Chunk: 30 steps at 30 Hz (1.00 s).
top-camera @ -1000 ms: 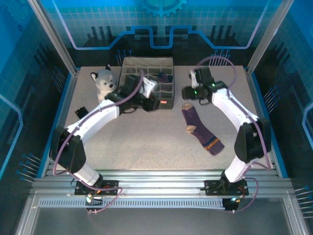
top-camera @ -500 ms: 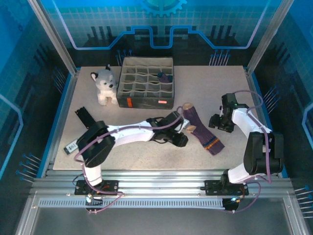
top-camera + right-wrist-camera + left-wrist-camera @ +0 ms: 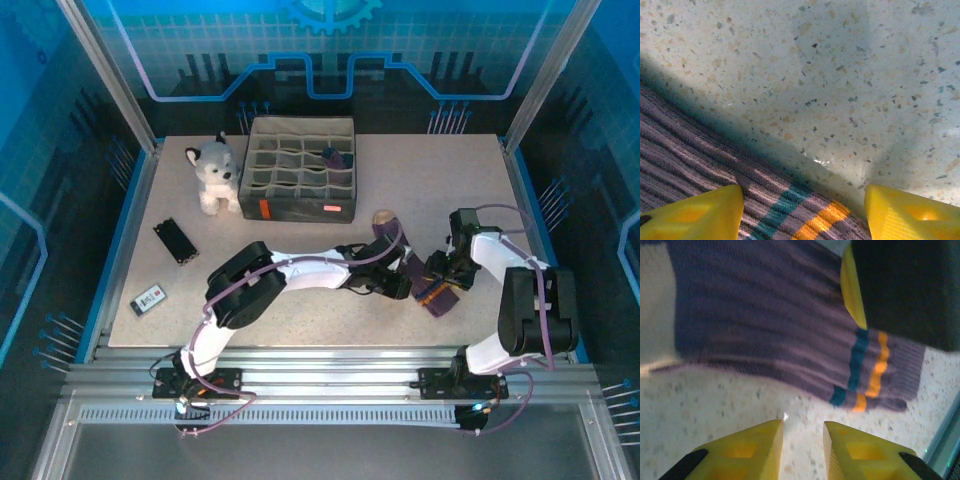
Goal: Roll the socks
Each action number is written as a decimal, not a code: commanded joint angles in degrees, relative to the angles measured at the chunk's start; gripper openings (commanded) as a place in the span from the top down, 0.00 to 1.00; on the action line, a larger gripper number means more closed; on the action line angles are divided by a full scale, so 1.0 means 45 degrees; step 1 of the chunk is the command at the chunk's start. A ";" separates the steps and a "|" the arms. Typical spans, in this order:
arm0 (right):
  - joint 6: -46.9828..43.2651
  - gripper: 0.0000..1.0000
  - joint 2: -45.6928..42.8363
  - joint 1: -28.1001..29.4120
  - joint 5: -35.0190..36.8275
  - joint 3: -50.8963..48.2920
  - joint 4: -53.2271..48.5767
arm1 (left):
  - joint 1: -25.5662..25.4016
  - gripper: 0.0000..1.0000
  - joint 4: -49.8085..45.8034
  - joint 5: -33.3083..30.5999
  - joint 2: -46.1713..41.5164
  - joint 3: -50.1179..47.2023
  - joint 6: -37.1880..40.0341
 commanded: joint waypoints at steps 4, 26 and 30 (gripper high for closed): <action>0.0549 0.39 0.0417 0.0784 -0.0659 -0.0179 0.0020 | 0.0810 0.73 -0.0053 0.0358 0.0941 0.1179 0.0017; 0.2411 0.42 -0.4092 0.3080 -0.0781 -0.1680 0.0199 | 0.3021 0.65 -0.1167 0.1288 -0.2539 -0.1140 0.8962; 0.2499 0.45 -0.4872 0.2493 -0.0549 -0.2362 0.0111 | 0.2112 0.61 0.1070 0.1816 -0.3987 -0.3805 1.2423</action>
